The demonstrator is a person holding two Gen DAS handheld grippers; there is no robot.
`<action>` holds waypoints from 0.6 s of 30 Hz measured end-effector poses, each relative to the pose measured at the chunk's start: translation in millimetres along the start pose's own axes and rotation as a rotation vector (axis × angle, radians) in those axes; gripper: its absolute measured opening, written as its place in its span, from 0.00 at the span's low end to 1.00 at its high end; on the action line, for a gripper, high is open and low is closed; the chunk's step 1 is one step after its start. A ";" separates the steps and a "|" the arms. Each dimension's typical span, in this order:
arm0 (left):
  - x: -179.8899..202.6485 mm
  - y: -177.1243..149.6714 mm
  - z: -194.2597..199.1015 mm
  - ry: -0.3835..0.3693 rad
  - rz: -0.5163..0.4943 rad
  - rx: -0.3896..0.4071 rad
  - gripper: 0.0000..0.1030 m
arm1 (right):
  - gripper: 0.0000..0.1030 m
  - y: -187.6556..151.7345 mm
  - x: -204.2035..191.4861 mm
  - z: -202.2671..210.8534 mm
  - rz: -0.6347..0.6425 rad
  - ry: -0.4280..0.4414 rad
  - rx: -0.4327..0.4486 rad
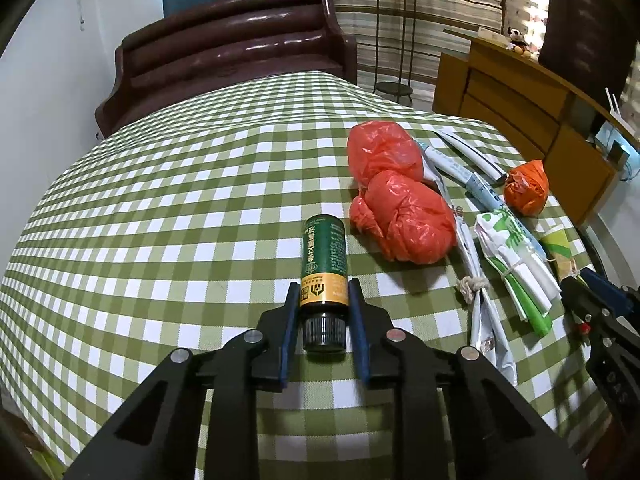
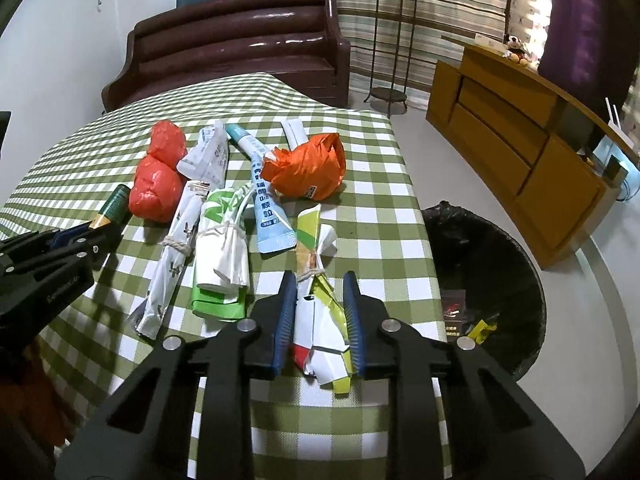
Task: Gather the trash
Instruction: 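Grasp the green bottle with the left tool while the right tool grasps the striped wrapper, then carry the bottle and wrapper over the bin and release both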
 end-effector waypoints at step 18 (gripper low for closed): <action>2.4 5.6 36.4 -0.047 0.006 0.095 0.24 | 0.21 10.1 16.9 13.9 -0.030 -0.018 0.054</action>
Point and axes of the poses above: each gripper's, at about its wrist camera, not at the fingertips, and z roughly against the way its jaws point, x to its right, y to its top, the point moved 9 cm from there along -z, roughly the way its jaws point, and after that the axes turned 8 degrees about x, right-handed, at the moved point
